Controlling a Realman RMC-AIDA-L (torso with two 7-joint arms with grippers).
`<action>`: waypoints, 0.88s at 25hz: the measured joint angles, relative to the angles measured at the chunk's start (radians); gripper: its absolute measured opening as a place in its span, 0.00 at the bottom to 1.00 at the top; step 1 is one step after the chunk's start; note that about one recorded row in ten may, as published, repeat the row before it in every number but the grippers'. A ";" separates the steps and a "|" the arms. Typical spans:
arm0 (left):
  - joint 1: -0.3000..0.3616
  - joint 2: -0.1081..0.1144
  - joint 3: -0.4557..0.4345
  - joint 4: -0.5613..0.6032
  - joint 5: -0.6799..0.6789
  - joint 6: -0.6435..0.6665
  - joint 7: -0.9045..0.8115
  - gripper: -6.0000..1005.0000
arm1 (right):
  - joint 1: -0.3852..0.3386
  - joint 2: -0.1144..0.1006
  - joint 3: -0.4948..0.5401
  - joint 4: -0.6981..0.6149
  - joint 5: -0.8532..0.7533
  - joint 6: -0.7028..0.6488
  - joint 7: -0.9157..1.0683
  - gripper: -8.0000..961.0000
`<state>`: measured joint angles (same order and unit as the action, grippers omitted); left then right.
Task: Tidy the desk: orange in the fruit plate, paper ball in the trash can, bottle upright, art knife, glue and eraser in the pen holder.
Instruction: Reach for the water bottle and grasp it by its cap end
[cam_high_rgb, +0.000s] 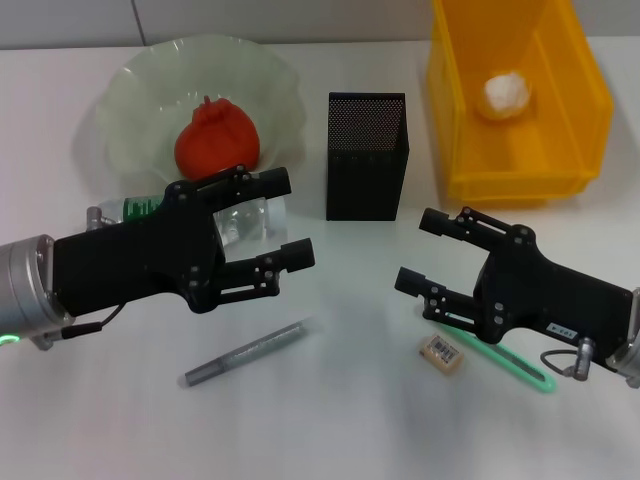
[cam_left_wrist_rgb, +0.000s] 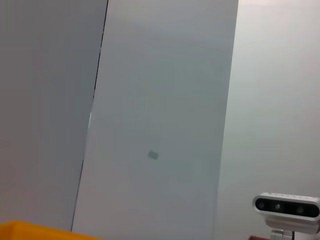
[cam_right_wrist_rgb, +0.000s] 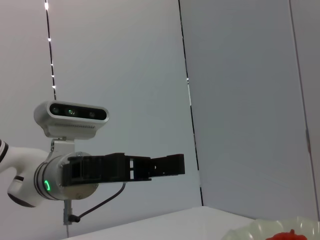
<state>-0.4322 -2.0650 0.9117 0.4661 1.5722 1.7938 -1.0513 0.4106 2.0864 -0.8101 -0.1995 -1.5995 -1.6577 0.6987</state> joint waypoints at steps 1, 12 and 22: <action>0.003 -0.001 -0.003 0.000 0.000 0.000 -0.003 0.78 | -0.001 0.000 0.000 0.001 -0.001 0.000 0.001 0.75; 0.010 -0.003 -0.014 -0.007 -0.001 -0.005 -0.012 0.78 | 0.001 0.000 0.001 0.031 -0.002 0.001 -0.002 0.75; 0.023 -0.001 -0.028 -0.005 -0.002 -0.005 -0.010 0.78 | 0.002 0.001 0.002 0.042 0.000 0.007 0.002 0.75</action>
<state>-0.4095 -2.0663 0.8832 0.4612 1.5707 1.7885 -1.0616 0.4125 2.0869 -0.8083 -0.1570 -1.5993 -1.6509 0.7008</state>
